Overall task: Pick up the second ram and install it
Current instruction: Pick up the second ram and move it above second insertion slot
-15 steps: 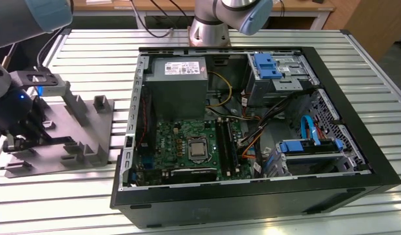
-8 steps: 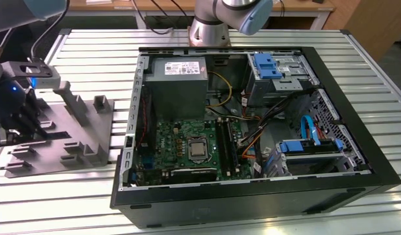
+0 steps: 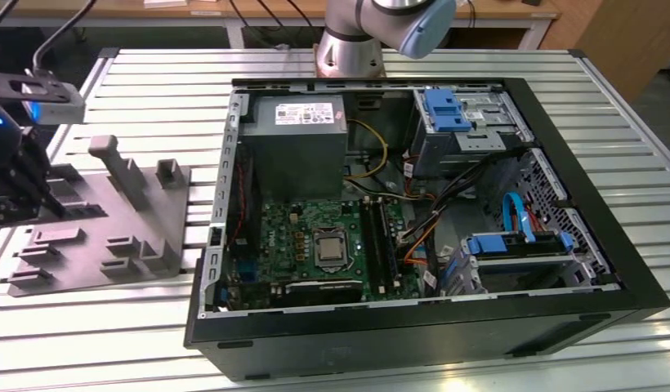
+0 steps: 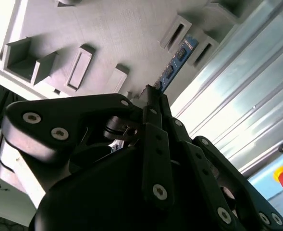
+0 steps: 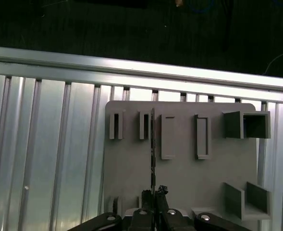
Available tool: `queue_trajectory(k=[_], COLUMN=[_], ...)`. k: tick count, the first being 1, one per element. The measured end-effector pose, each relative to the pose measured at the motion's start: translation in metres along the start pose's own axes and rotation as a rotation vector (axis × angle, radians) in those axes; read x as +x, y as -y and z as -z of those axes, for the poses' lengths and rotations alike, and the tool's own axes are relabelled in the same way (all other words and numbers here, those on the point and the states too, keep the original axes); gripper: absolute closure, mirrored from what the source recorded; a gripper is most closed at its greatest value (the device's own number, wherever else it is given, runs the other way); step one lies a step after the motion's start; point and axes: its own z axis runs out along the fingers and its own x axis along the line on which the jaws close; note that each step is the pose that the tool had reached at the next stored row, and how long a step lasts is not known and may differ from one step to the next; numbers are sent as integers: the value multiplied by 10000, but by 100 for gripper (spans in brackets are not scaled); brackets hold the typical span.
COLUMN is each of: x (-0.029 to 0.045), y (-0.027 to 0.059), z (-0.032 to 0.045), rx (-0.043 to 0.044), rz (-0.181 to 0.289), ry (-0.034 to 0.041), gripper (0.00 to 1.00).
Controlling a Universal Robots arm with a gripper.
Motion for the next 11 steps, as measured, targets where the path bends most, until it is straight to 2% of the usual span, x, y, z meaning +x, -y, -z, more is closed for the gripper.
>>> queue_trajectory(k=[2, 3, 11], x=[-6, -12, -36], y=[-3, -6, -20], z=[88, 178, 540], rx=[1, 2, 0], rz=[0, 0, 0], ry=[0, 1, 0], gripper=[86, 86, 86])
